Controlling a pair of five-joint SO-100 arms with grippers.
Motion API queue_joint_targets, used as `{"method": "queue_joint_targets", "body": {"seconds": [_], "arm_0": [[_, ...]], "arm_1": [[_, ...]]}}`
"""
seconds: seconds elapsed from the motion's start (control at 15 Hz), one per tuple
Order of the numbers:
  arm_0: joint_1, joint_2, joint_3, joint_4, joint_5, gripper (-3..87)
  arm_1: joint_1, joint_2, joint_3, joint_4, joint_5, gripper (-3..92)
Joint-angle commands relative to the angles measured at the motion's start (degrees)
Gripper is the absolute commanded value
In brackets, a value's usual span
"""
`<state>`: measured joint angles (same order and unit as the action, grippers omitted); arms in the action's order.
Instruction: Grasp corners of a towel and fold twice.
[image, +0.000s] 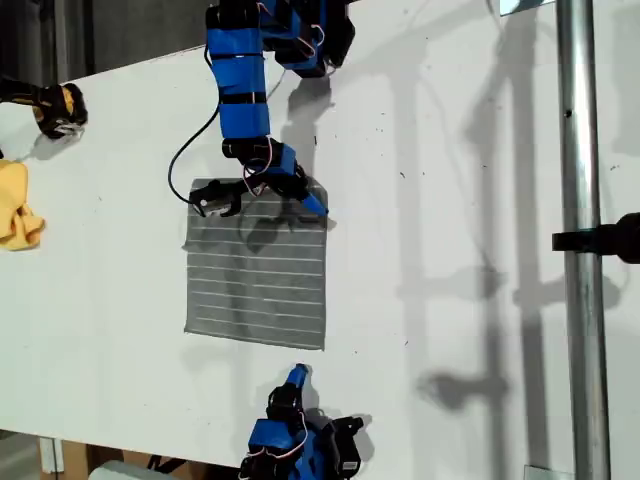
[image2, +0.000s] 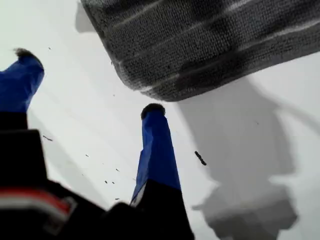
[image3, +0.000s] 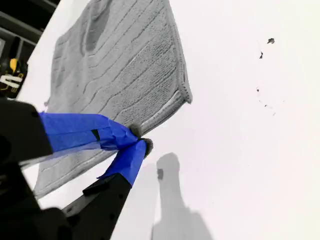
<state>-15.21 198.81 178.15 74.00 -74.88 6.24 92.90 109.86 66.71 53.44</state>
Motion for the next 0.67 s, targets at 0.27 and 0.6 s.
{"method": "queue_joint_targets", "body": {"seconds": [0.27,0.6], "arm_0": [[0.62,0.26,-0.44,-0.35,-0.70,-1.5],[0.44,0.26,-0.35,-0.35,-0.79,-1.5]], "arm_1": [[2.55,-7.91,-0.26,-3.52,-2.11,38.3],[3.69,-12.39,-2.81,-3.52,-3.60,31.8]]}}
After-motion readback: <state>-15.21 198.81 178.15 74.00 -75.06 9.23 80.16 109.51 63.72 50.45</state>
